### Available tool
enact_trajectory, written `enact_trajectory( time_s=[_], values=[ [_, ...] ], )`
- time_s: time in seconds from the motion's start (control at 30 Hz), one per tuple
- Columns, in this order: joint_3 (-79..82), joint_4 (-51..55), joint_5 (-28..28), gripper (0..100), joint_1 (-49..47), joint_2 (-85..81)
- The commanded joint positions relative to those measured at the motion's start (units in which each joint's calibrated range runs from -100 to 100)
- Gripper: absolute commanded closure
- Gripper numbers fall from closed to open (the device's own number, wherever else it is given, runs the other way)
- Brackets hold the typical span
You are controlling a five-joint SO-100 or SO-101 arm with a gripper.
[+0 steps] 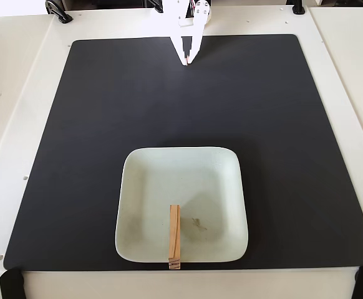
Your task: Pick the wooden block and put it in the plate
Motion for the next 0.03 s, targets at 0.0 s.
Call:
enact_trajectory(
  time_s=[0.0],
  values=[
    [0.34, 0.38, -0.01, 98, -0.45, 0.42]
  ],
)
